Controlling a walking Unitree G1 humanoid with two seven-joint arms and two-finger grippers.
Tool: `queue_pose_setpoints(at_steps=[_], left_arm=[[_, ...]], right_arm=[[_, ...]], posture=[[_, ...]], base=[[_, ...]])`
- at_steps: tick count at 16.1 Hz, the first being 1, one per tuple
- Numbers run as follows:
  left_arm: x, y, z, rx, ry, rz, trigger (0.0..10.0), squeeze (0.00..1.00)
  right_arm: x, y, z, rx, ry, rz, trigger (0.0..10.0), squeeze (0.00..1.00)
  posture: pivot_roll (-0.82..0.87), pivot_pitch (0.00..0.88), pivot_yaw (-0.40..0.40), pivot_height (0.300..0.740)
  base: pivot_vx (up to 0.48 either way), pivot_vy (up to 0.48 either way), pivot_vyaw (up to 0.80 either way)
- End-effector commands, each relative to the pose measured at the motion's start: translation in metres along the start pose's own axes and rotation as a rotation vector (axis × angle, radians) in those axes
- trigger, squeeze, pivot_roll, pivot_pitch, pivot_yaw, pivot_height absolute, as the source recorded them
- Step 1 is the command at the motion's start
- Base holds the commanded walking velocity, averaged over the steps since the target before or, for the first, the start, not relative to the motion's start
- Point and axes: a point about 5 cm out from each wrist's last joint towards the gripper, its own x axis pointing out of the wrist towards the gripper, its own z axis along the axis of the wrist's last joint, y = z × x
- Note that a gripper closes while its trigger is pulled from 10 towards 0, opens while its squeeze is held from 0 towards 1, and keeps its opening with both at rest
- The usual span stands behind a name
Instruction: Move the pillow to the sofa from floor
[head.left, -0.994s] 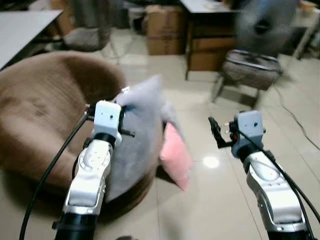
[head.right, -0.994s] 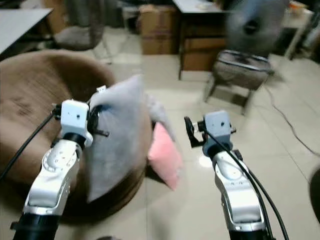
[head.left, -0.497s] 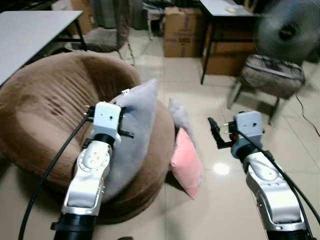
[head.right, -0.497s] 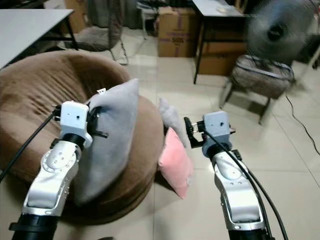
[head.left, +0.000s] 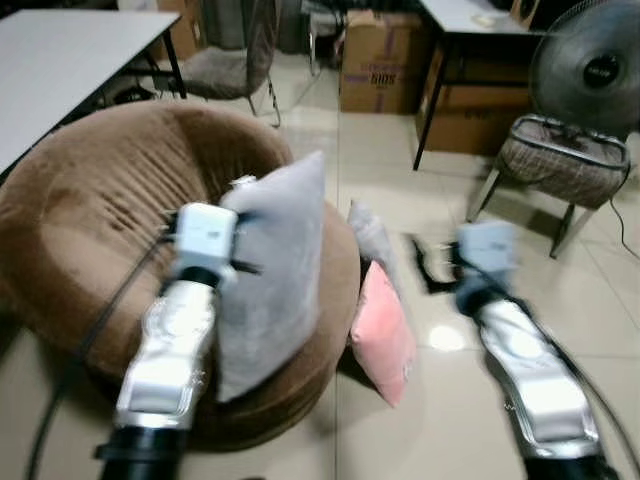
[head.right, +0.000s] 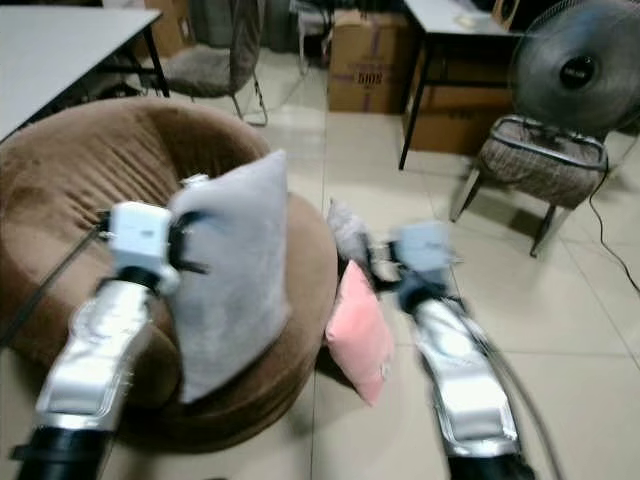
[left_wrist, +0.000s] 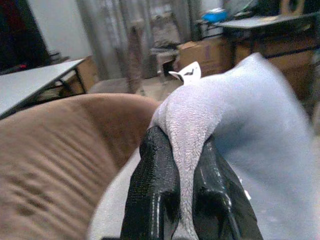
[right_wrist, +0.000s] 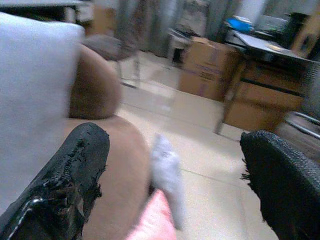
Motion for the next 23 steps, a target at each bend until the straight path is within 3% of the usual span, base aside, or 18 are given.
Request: queue_pose_setpoints(at_steps=[1,16,23], left_arm=[[0.0031,-0.0055,0.0168,-0.012,-0.077,-0.019,10.0,0.0],[0.0012,-0.006,0.015,-0.002,-0.076,-0.029,10.0,0.0],[0.0016,-0.0059,0.0144,0.006,-0.073,-0.035,10.0,0.0]], right_arm=[[-0.0016,-0.0098,-0.0011,-0.016,0.002,-0.036,10.0,0.0],[0.0007,-0.0085,-0.0044,-0.023,0.002,-0.027,10.0,0.0],[0.0013,-0.0028,-0.0061,-0.034,0.006,-0.003,10.0,0.0]], posture=[[0.01,0.0,0.015,0.74],[0.02,0.0,0.007,0.74],[0.03,0.0,0.01,0.74]], base=[[0.337,0.0,0.0],[0.353,0.0,0.0],[0.353,0.0,0.8]])
